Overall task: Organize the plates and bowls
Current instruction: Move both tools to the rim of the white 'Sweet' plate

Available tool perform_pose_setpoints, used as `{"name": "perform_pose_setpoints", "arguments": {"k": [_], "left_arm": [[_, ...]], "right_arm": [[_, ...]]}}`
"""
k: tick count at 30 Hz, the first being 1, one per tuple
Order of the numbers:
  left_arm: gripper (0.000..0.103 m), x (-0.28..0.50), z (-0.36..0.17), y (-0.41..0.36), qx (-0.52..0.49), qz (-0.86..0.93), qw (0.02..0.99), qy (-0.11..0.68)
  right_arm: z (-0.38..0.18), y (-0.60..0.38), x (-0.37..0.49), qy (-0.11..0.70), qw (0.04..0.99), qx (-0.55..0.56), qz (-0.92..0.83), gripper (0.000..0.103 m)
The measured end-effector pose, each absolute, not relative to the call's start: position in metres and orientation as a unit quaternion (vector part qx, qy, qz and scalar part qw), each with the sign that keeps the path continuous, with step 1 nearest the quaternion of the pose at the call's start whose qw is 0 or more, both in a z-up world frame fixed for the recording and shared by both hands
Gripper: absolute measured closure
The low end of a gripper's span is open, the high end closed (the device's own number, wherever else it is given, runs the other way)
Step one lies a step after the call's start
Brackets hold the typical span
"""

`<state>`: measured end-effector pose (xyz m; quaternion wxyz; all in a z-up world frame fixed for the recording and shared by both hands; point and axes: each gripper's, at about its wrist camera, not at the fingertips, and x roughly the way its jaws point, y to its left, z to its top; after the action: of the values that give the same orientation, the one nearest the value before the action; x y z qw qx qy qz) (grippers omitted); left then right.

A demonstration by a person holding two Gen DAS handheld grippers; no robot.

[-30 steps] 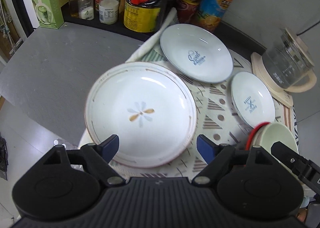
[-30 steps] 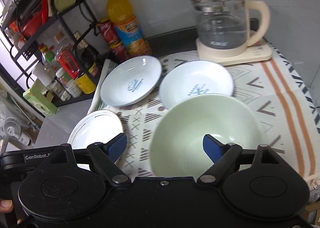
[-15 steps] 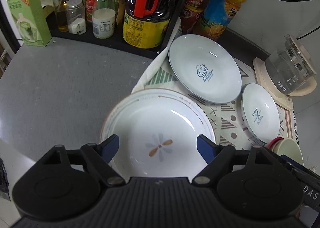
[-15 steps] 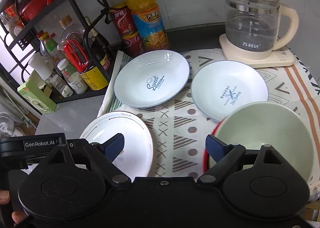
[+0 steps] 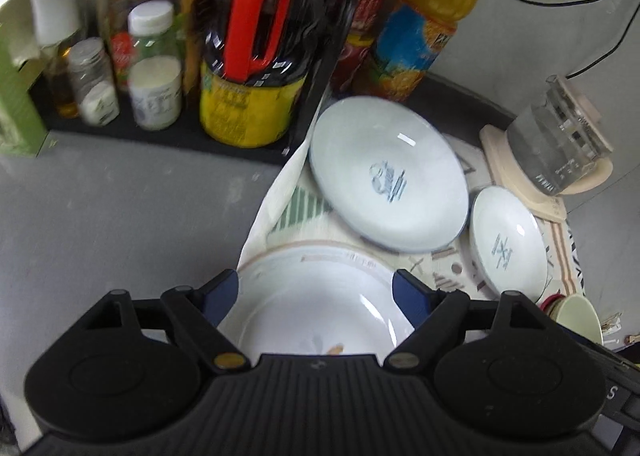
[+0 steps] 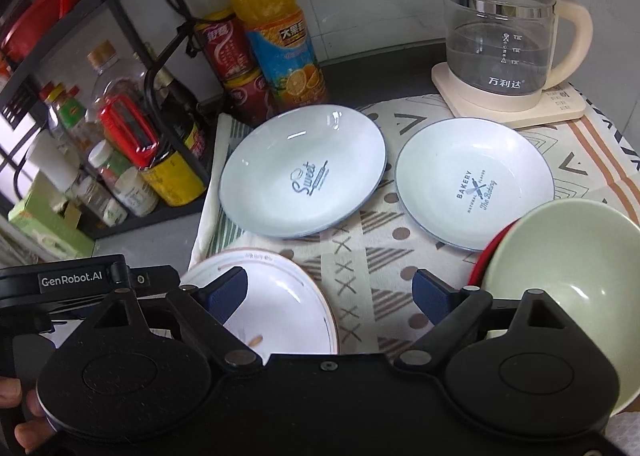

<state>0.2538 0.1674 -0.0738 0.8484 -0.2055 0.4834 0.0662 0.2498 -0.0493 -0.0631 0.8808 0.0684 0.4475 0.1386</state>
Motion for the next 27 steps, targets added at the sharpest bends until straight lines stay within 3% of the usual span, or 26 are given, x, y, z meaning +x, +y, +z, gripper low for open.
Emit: {"name": "perform_pose_setpoints", "arguments": {"k": [10, 14, 25, 27], "left_arm": [[0.032, 0.294, -0.093, 0.177, -0.214, 0.036, 0.853, 0.474], [0.043, 0.307, -0.107, 0.177, -0.214, 0.031, 0.848, 0.484], [0.059, 0.337, -0.134, 0.179, -0.217, 0.029, 0.846, 0.487], [0.067, 0.341, -0.141, 0.180, -0.225, 0.035, 0.840, 0.493]], "right_arm": [[-0.075, -0.042, 0.270, 0.437, 0.886, 0.109, 0.111, 0.025], [-0.084, -0.038, 0.281, 0.438, 0.884, 0.126, 0.099, 0.030], [-0.114, -0.032, 0.316, 0.445, 0.880, 0.155, 0.058, 0.030], [-0.120, -0.034, 0.321, 0.444, 0.879, 0.166, 0.047, 0.030]]}}
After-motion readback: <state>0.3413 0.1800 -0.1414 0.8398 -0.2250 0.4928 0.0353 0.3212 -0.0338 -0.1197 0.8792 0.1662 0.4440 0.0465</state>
